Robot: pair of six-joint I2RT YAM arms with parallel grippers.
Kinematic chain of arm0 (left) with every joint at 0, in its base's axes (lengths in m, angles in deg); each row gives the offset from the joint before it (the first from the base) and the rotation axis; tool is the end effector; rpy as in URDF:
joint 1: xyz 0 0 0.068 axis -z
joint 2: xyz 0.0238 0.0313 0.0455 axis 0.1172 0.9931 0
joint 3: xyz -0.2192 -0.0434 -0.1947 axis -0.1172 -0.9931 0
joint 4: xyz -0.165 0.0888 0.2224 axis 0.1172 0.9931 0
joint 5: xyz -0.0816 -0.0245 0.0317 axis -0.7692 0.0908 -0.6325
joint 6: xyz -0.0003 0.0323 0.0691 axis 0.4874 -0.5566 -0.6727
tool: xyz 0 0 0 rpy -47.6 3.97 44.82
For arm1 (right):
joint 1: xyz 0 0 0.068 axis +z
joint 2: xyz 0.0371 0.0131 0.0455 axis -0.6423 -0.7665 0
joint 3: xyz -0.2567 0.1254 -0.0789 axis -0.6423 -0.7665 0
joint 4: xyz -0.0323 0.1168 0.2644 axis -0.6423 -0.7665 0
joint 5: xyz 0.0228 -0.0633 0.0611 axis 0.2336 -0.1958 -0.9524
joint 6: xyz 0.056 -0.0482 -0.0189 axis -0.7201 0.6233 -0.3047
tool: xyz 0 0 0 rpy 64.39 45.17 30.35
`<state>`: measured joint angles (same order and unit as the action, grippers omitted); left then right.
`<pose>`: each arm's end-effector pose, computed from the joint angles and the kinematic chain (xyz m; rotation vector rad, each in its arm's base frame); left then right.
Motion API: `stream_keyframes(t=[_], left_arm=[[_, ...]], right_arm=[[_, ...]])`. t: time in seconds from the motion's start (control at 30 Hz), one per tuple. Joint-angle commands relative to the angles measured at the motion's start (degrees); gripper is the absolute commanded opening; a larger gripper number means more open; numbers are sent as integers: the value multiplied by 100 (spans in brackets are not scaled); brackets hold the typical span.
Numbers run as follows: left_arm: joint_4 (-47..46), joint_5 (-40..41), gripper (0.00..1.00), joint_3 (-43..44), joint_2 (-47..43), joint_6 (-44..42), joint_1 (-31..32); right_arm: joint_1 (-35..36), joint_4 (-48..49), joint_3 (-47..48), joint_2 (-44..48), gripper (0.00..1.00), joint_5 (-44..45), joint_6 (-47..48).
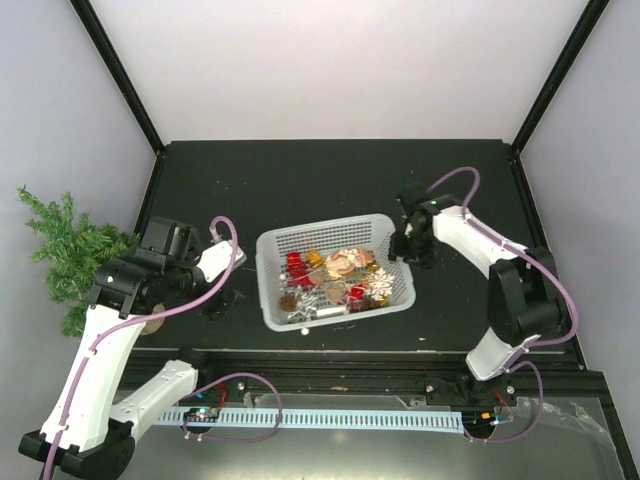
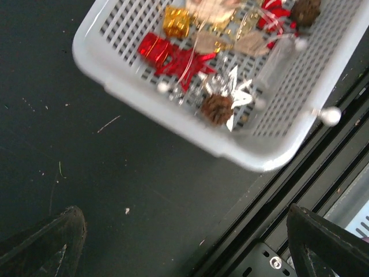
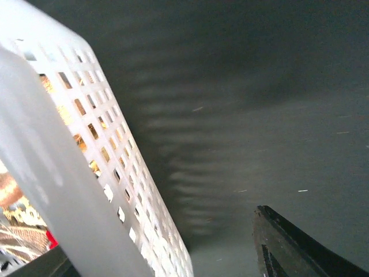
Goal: Decorate the small christmas tree
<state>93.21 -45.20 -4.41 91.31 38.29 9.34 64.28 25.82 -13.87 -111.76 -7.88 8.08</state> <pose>0.1274 -0.0546 0.3641 1.0104 2.3744 -0.2899 0.3080 0.1479 0.1906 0.2330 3.0592 0.2674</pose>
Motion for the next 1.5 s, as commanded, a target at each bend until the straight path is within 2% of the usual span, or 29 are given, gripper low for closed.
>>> stream_keyframes(t=[0.0,0.37,0.6,0.73,0.87,1.07,1.2,1.33,1.47], left_arm=[[-119,-33,95,164,47,105,-43],[-130,-38,95,199,147,129,-73],[-29,-207,95,687,369,30,-105],[-17,-83,95,1515,590,-18,-105],[-291,565,95,2278,635,244,-105],[-1413,2592,95,2295,-123,702,-148],[-2535,4256,91,2044,-845,1034,-152],[-2877,5835,90,2230,-1289,1139,-369],[-3529,6200,88,2212,-1889,715,-424]], right_arm=[[-806,-87,-231,361,61,373,210],[-3284,-425,-275,885,65,1108,551],[-3317,-680,228,1356,78,1182,396],[-2842,-838,686,1636,87,1367,350],[-1837,-623,814,2313,93,1133,180],[183,-364,1063,2985,93,1079,234],[1102,-489,1057,2969,93,1025,331],[1556,-557,1061,2877,93,907,435],[1755,-629,1102,2711,93,673,580]])
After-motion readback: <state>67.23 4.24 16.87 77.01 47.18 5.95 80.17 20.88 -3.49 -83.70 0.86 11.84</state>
